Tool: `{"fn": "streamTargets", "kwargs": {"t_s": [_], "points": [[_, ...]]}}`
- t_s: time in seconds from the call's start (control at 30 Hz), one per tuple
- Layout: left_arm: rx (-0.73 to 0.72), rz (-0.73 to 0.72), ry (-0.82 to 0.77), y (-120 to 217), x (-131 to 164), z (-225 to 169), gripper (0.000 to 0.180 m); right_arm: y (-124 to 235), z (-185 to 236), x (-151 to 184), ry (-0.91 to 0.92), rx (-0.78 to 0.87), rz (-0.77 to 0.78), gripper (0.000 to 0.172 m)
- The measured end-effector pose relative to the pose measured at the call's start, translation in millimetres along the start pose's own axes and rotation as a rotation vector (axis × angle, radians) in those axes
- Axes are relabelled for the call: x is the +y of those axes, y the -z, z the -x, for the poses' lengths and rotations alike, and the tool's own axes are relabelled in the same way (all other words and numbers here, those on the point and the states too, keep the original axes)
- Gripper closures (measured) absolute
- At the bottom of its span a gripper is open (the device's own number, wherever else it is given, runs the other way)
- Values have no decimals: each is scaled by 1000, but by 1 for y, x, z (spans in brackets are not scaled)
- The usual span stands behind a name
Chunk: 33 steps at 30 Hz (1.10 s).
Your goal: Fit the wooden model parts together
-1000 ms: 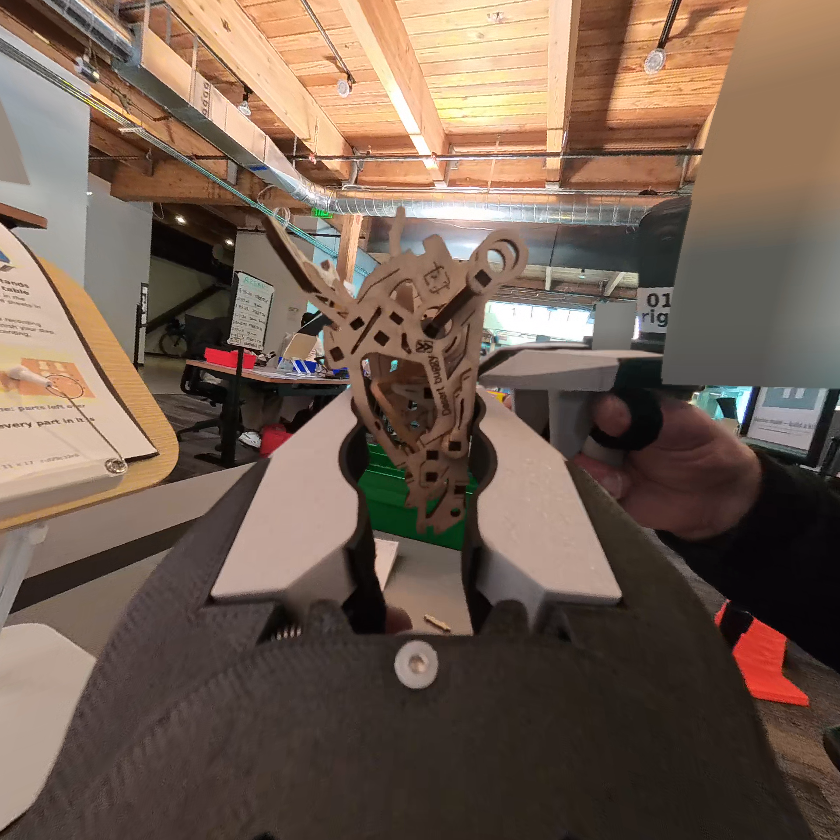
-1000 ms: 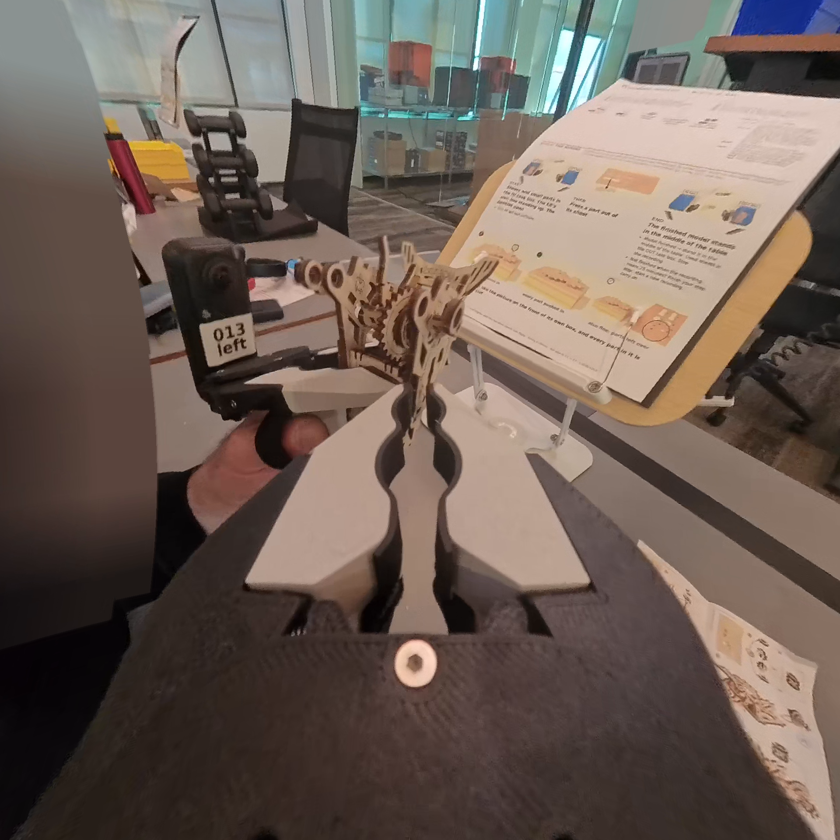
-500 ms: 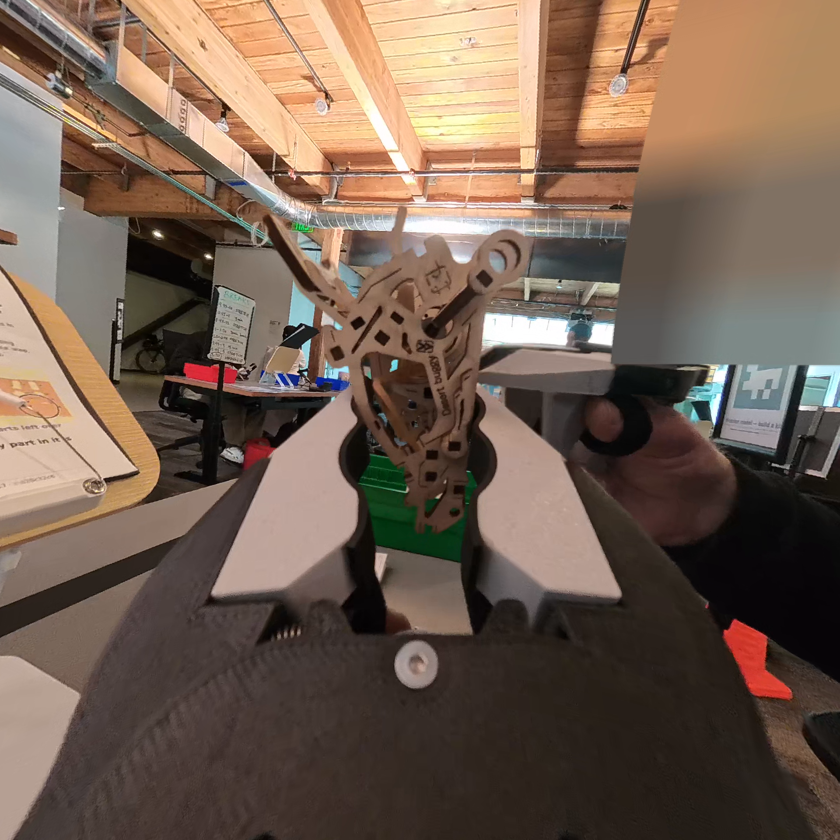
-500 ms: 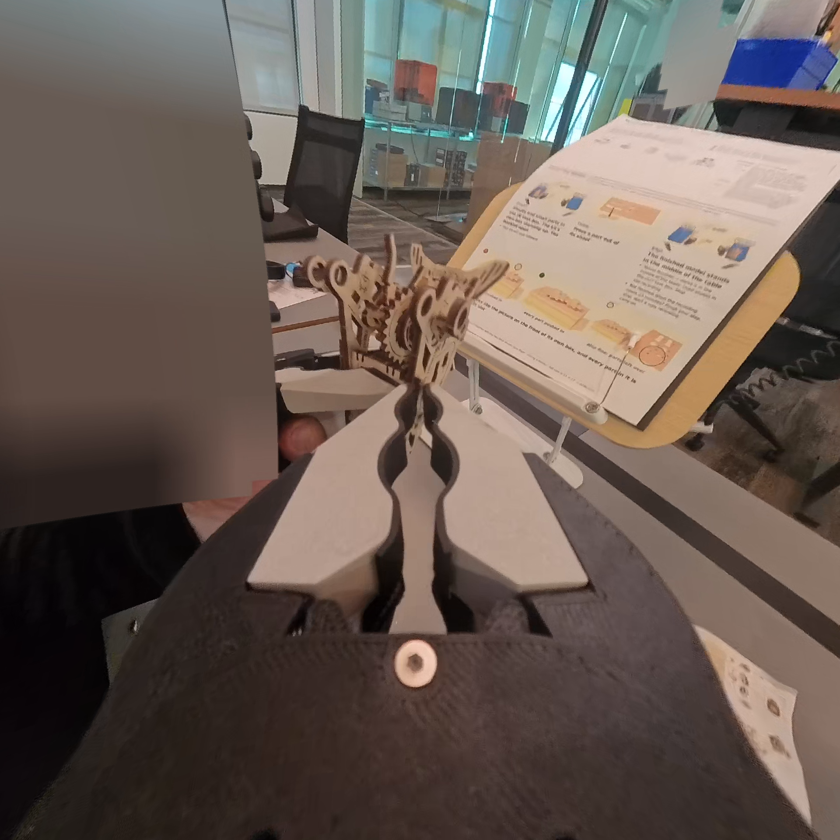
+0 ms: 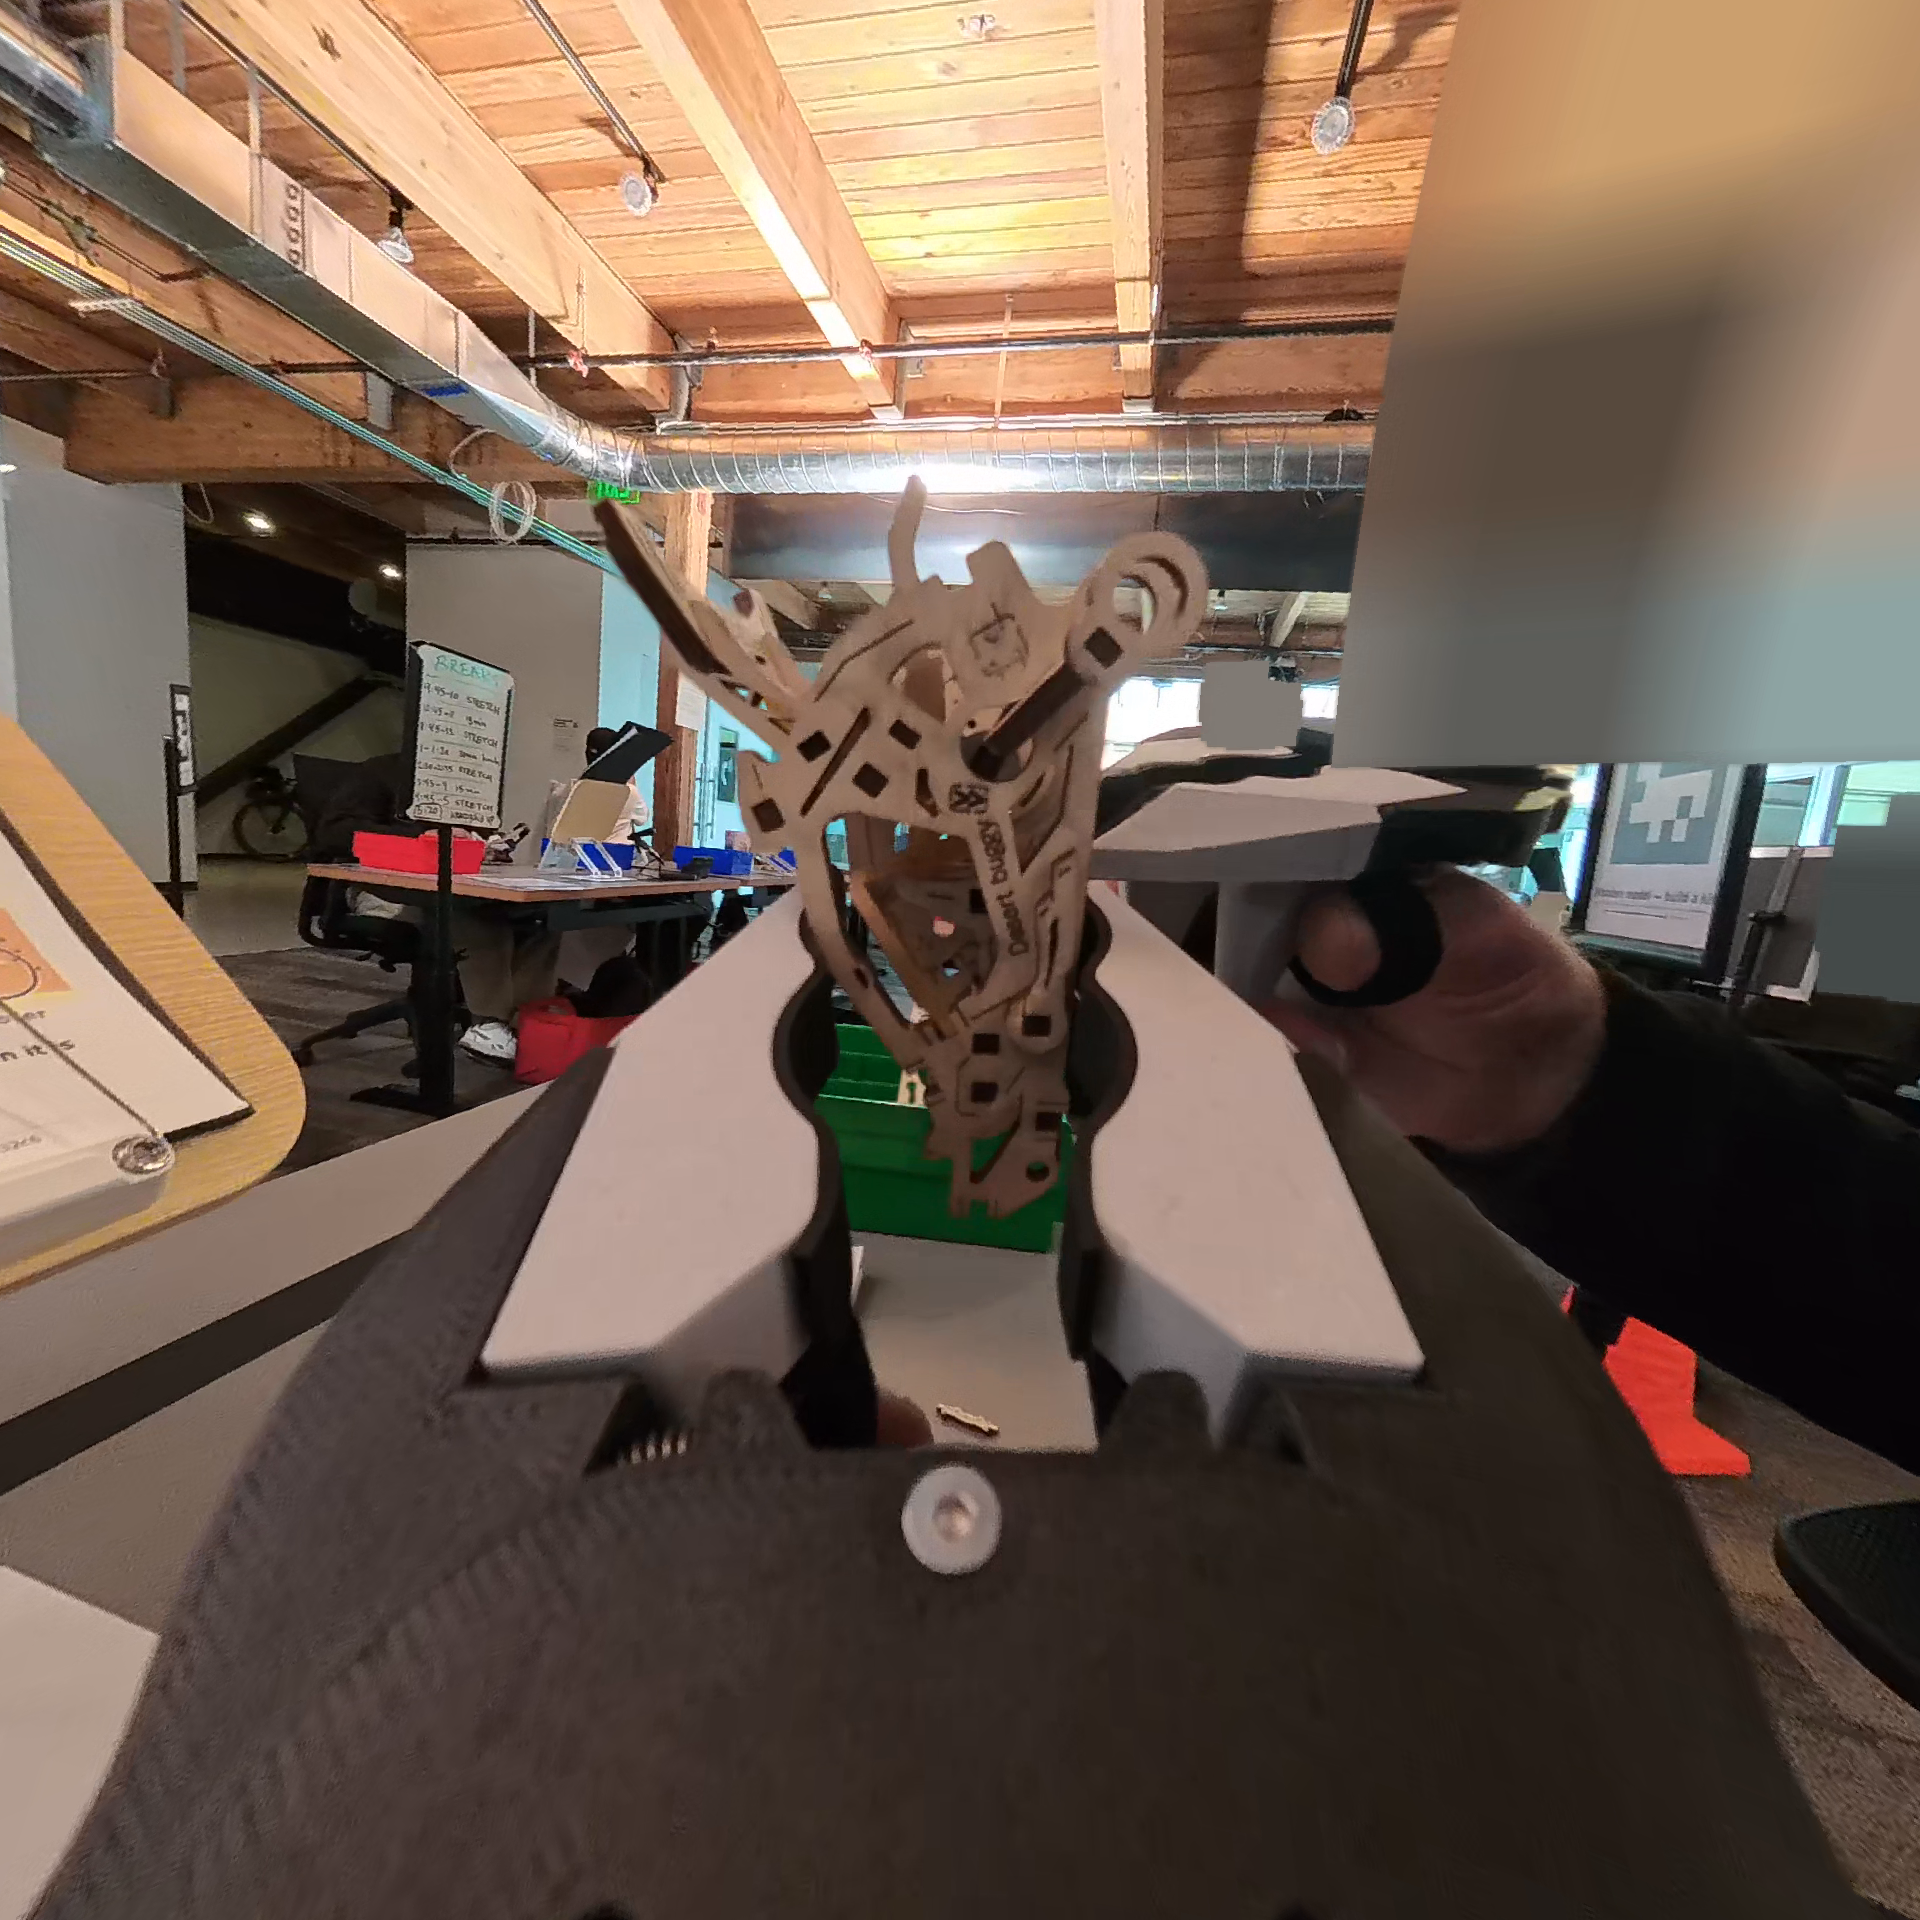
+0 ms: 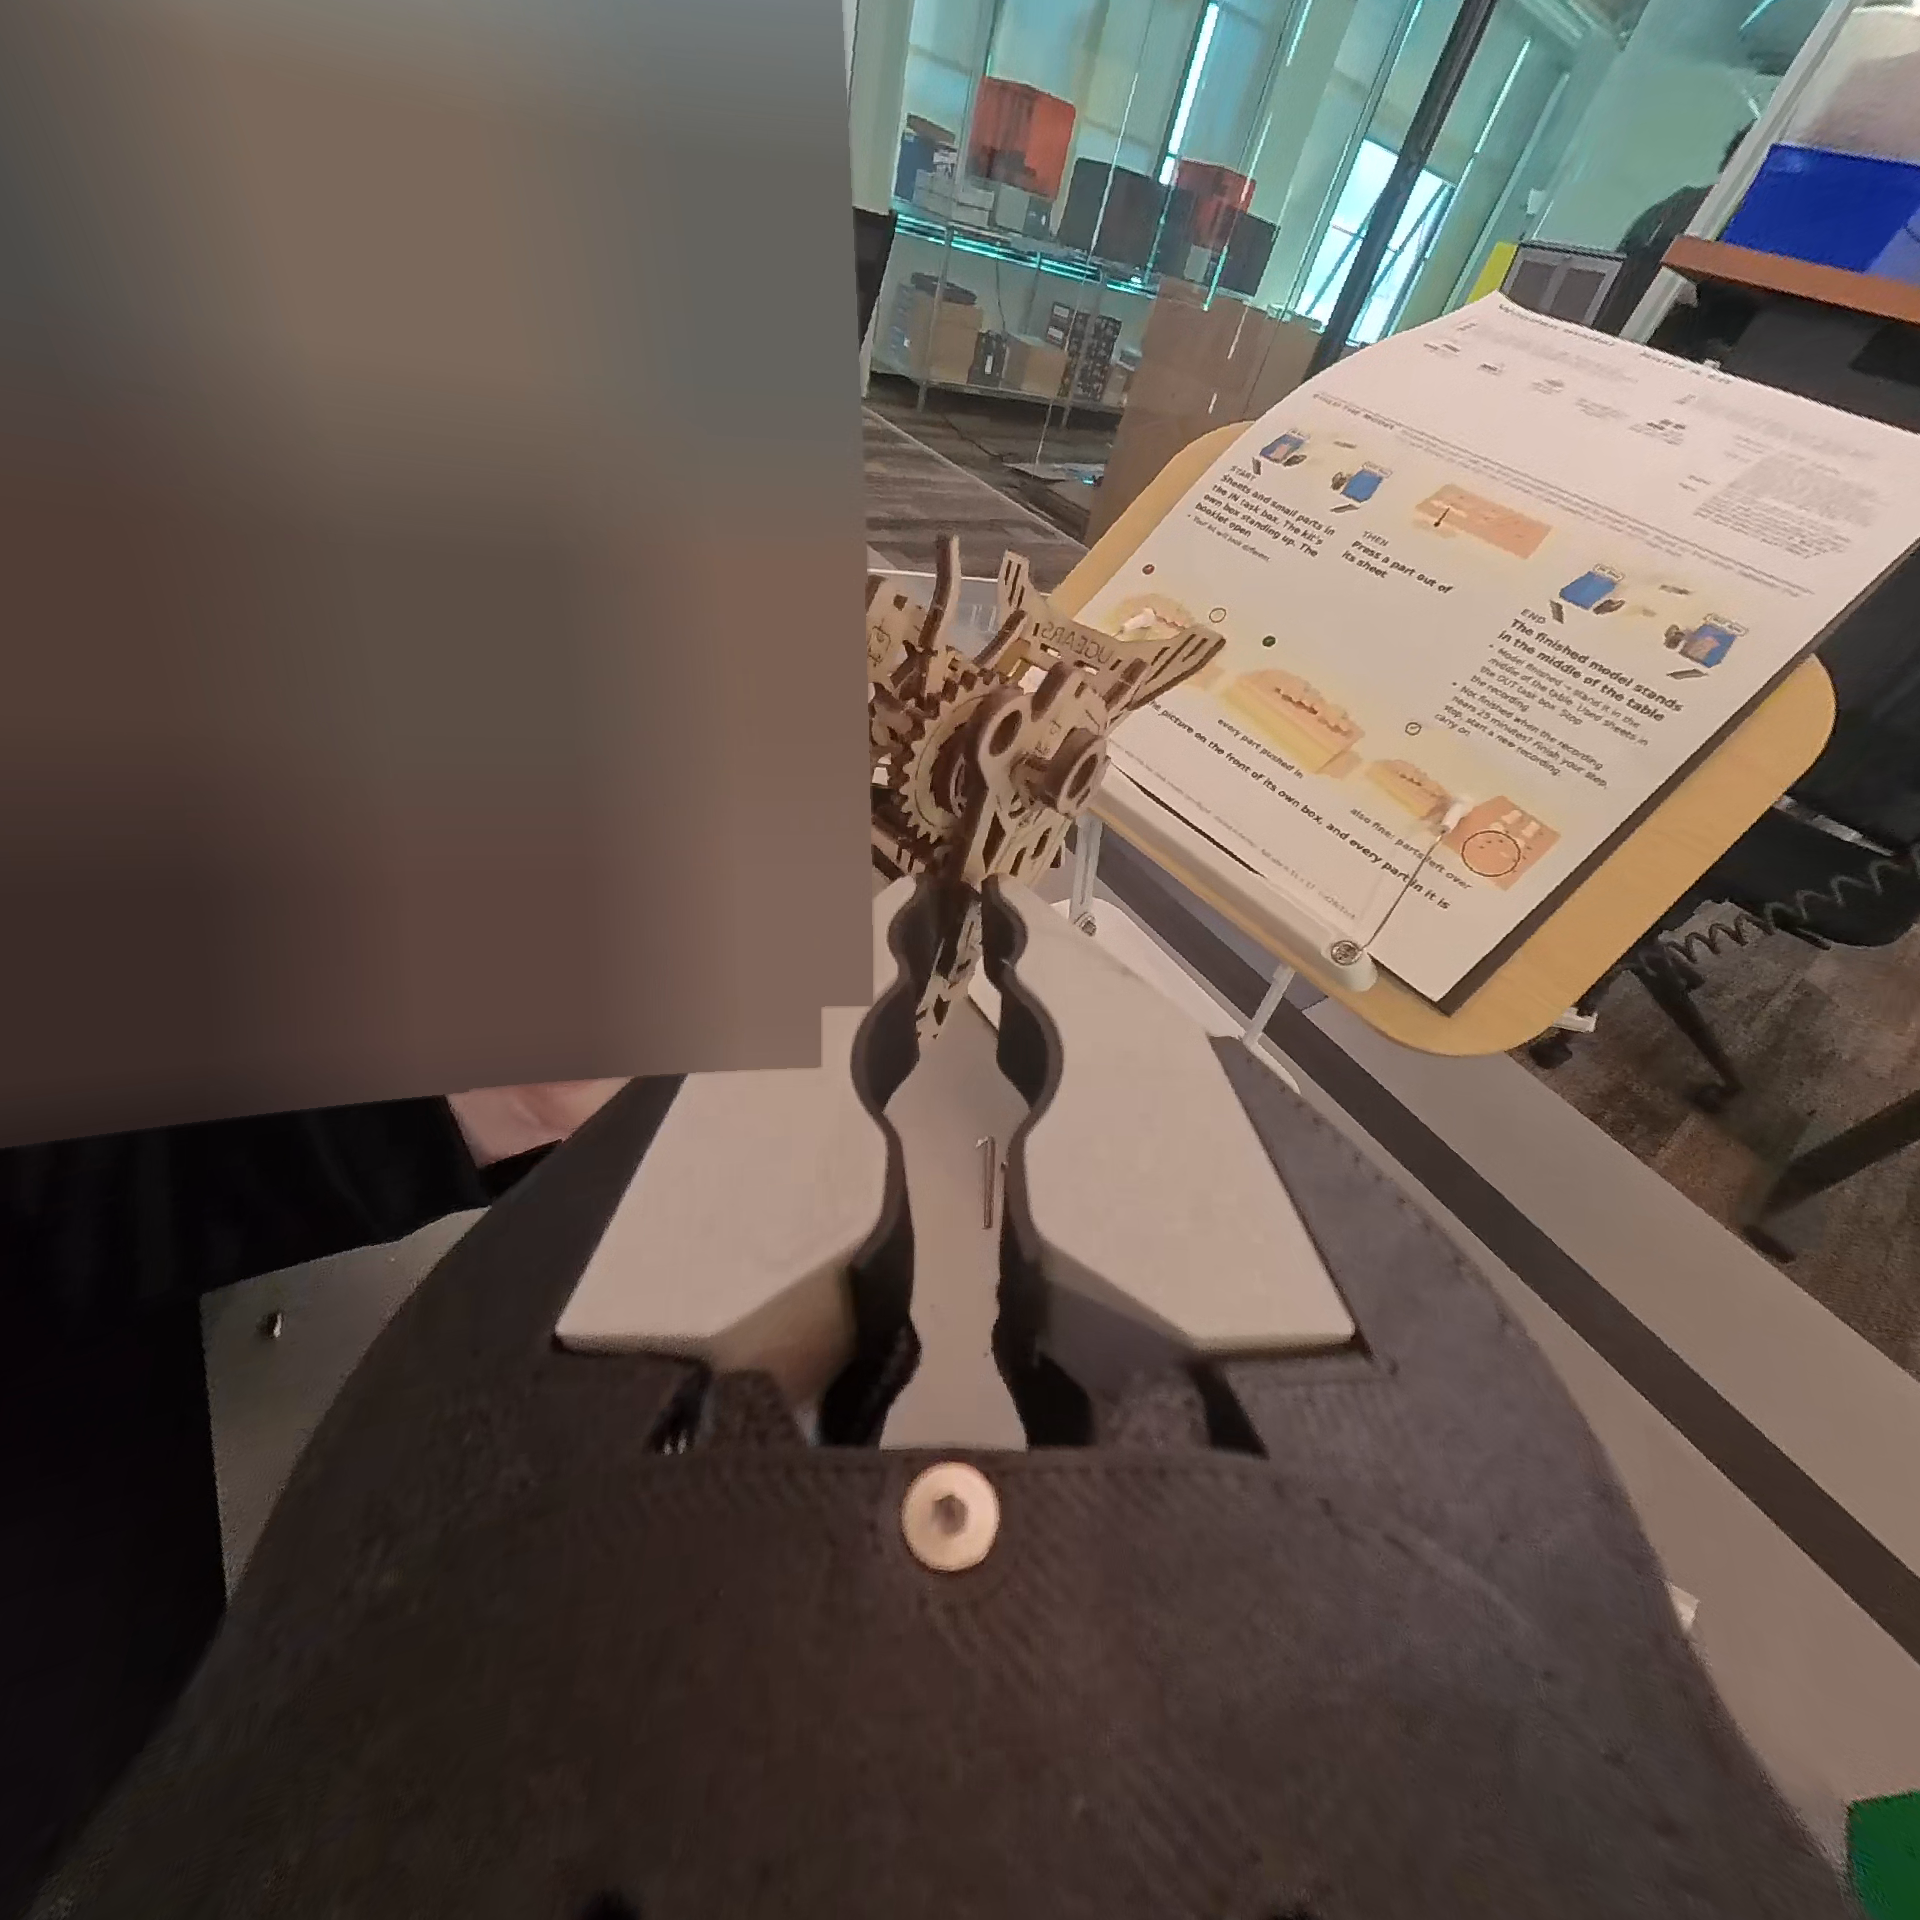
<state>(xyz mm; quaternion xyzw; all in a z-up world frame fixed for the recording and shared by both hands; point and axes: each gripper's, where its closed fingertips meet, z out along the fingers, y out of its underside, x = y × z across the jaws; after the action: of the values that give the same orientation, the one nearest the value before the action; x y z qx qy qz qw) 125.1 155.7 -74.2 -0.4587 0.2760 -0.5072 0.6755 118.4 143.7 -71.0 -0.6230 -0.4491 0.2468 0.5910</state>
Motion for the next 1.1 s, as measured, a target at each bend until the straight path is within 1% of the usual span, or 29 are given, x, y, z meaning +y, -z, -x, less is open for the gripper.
{"fn": "streamTargets", "kwargs": {"t_s": [0.03,0.17,0.3,0.4,0.47,0.77,0.8,0.87,0.93,1.0,1.1], "points": [[9,8,3,0,1,-1,141,1,0,1,-1,-8,3,166],[26,7,-6,0,1,-4,141,3,2,1,2,-33,3,164],[32,7,-17,0,2,-5,141,3,3,2,23,-32,11,166],[44,8,-16,0,2,-7,141,3,2,2,-11,-44,-1,168],[57,-3,7,-1,1,-9,141,5,3,1,-35,-61,-19,166],[117,-69,108,-2,0,-16,140,12,4,-3,-10,-60,-29,162],[114,-80,130,-2,-1,-14,140,13,2,-3,-15,-57,-27,159],[132,-142,174,3,-11,-12,140,16,0,-1,-38,-62,-24,159],[122,-122,162,2,-8,-11,140,15,2,-1,-44,-70,-33,159],[119,-122,184,0,-8,-11,140,13,7,-2,-33,-79,-34,159],[128,-131,188,-1,-9,-13,140,9,6,-2,-34,-53,-35,160]]}}
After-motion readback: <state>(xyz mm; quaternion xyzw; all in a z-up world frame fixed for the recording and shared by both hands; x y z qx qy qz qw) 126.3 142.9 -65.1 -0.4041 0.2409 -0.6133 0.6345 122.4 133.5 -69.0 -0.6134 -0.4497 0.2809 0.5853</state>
